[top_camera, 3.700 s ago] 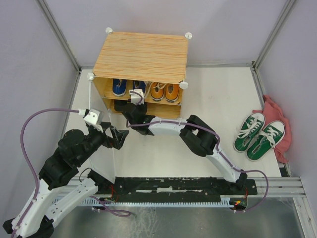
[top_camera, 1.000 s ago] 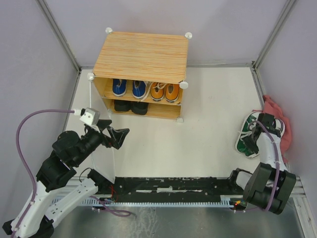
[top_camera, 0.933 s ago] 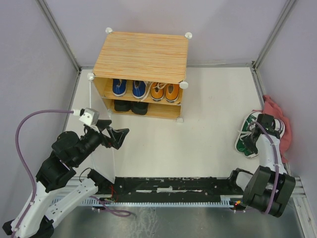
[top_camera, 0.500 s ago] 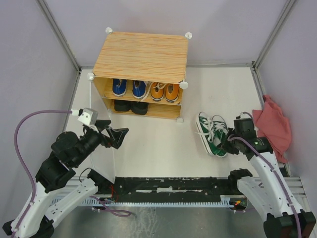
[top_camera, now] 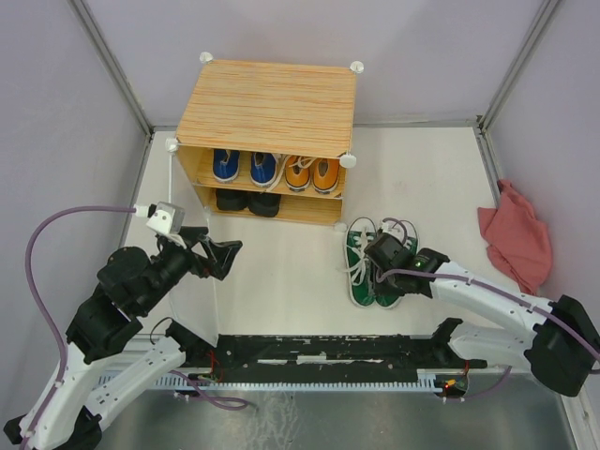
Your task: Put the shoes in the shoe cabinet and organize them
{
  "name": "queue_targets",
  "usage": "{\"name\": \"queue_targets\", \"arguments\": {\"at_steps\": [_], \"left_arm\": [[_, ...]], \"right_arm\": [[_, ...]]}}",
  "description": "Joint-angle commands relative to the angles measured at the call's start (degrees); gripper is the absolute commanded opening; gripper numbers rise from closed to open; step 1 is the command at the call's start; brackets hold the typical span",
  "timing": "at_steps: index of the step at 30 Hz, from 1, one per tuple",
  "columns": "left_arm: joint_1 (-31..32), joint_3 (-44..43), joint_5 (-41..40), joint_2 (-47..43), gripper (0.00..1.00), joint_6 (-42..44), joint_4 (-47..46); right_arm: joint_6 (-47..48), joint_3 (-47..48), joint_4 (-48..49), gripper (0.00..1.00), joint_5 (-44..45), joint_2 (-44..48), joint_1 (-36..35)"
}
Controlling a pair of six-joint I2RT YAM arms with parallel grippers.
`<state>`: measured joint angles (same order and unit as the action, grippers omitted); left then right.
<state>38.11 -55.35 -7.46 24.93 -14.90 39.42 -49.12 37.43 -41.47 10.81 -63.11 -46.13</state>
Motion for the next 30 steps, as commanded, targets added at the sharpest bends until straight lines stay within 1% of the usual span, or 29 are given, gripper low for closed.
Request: {"name": "queue_targets", "arguments": {"at_steps": [1,2,4,7,9,14,17,21,26,30], "left_arm": [[-0.23,-1.65,-3.44,0.25,1.0,-1.2,1.52],[-0.27,-1.49,-3.28,0.43,1.0,-1.17,1.48],[-0.23,-1.03,-3.09,0.6,1.0,-1.03,1.38],[-0.25,-0.2,-3.09,0.56,1.0,-0.63,0.92],[-0.23,0.14,-3.12,0.61,1.0,-0.21,0.93],[-0.23,0.23,-3.45,0.52,1.0,0.7,1.01],[-0.23,0.4,-3.7,0.26,0.99,0.79,1.01],[-0.23,0.78,-3.73,-0.05,0.99,0.76,1.18],[-0.24,0.25,-3.97,-0.14,0.99,1.27,2.0],[-0.23,0.11,-3.86,-0.46,0.99,1.13,2.07]], "right_arm": [[-2.4,5.66,-2.35,0.53,10.23,1.61,-2.47],[-3.69,6.32,-4.51,0.56,12.12,2.39,-2.86],[-6.39,6.56,-7.2,0.57,14.82,4.31,-3.24],[-9.3,5.17,-7.28,0.57,16.43,6.38,-3.35],[-9.76,4.88,-6.56,0.57,16.77,6.05,-3.36],[-8.3,8.15,-7.16,0.58,17.78,1.44,-3.83],[-7.21,8.83,-5.34,0.58,17.18,-2.17,-3.88],[-7.6,7.66,-1.27,0.58,15.86,-4.88,-3.96],[-10.62,5.02,1.31,0.59,16.53,-7.86,-3.91],[-10.86,4.23,3.33,0.62,15.8,-11.91,-3.93]]}}
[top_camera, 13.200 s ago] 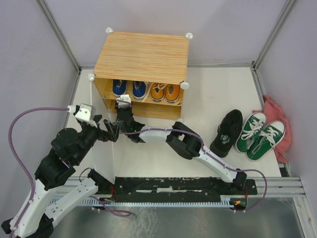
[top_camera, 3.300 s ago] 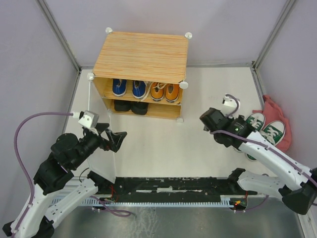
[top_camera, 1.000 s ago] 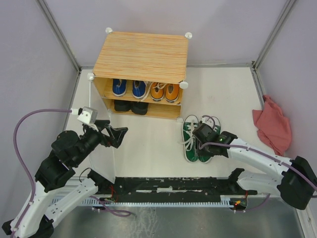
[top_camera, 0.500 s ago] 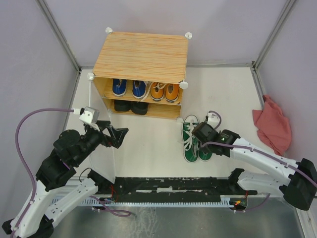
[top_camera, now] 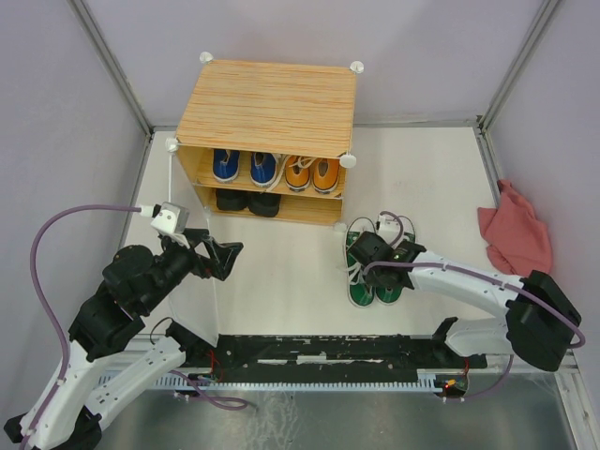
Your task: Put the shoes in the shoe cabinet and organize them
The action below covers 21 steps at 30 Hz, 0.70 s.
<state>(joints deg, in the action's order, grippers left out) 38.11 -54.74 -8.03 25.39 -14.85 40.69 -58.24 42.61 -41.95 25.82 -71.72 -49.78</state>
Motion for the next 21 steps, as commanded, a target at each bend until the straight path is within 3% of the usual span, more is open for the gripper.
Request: {"name": "queue_targets", "arguments": {"at_steps": [1,5,10,12,14,16,21], "left_arm": [[-0.18,-0.57,-3.24,-0.9,0.99,1.06,0.75],[-0.22,-0.39,-3.13,-0.69,0.99,1.09,0.84],[-0.21,-0.45,-3.2,-0.69,0.99,1.02,0.8],[-0.23,-0.41,-3.15,-0.96,0.99,0.95,0.88],[-0.23,-0.48,-3.22,-1.15,0.99,0.8,1.05],[-0.23,-0.5,-3.32,-1.48,0.99,0.62,1.06],[-0.23,-0.52,-2.97,-2.04,0.99,0.07,1.02]], "right_arm": [[-1.94,-0.8,3.92,0.62,0.74,-4.75,-0.25],[-2.91,-0.61,3.82,0.67,1.64,-7.9,-0.31],[-3.11,-2.98,6.66,0.62,2.84,-9.06,-0.23],[-2.47,-4.27,7.85,0.43,3.0,-8.4,-0.27],[-0.06,-5.92,9.87,0.12,1.6,-6.47,-0.31],[1.24,-7.31,10.93,0.03,0.35,-3.26,-0.65],[-0.65,-1.71,0.68,0.02,7.03,4.66,-12.16]]}}
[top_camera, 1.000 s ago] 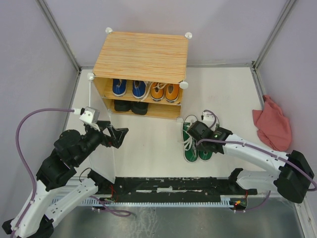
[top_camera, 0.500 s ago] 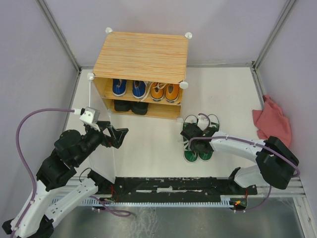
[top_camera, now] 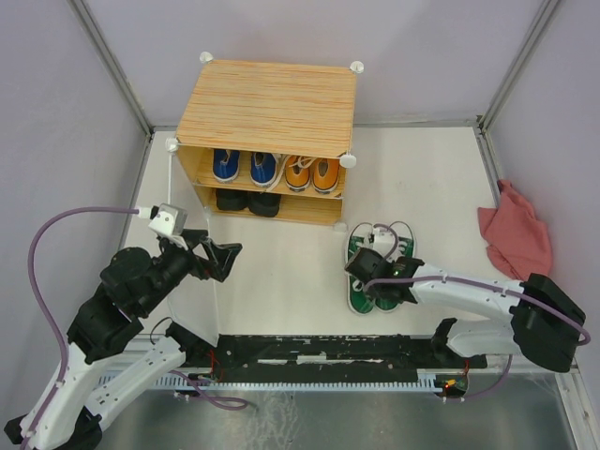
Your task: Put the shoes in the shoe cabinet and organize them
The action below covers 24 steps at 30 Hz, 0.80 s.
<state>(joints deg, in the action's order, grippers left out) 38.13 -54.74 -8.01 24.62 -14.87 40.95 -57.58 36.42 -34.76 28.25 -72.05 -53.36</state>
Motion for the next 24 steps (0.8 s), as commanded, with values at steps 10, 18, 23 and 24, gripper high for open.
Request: {"name": "queue_targets", "arguments": {"at_steps": [10,18,23,24], "left_arm": [[-0.2,-2.15,-3.43,-2.29,0.99,0.14,1.38],[-0.25,-4.01,-3.19,-2.61,0.99,-0.03,3.01],[-0.25,-4.17,-3.69,-2.96,0.99,0.25,3.35],[-0.25,-4.08,-3.7,-2.85,0.99,0.32,3.34]], "right_arm": [[-10.27,25.81,-20.94,0.02,9.54,-2.85,-34.77],[1.57,33.86,-10.97,0.02,10.64,-11.93,-30.62],[8.79,33.81,-1.46,0.02,5.85,-13.88,-21.9],[10.05,34.19,-0.04,0.02,5.03,-14.86,-20.55]]}}
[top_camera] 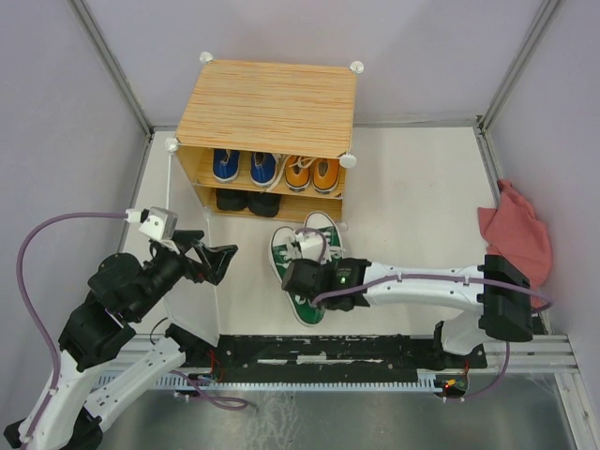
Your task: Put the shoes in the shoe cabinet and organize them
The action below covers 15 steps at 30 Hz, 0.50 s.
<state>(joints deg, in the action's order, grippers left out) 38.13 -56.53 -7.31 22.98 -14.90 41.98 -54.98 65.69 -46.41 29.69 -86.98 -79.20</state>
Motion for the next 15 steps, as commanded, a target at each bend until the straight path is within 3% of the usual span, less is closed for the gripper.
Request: {"name": "queue_targets", "arguments": {"at_steps": [1,7,15], "left_arm": [[-0.25,-2.19,-4.45,-1.0,0.99,0.31,2.32],[-0.29,-1.96,-4.33,0.4,0.99,1.09,2.07],[-0.25,-1.72,-4.3,1.51,0.99,1.49,1.27]], "right_arm": [[8.69,5.24,12.98,0.02,2.59,-0.66,6.51],[12.96,8.2,18.29,0.02,-3.63,-5.73,11.86],[13.58,8.22,24.23,0.02,-5.26,-9.06,16.73]]}}
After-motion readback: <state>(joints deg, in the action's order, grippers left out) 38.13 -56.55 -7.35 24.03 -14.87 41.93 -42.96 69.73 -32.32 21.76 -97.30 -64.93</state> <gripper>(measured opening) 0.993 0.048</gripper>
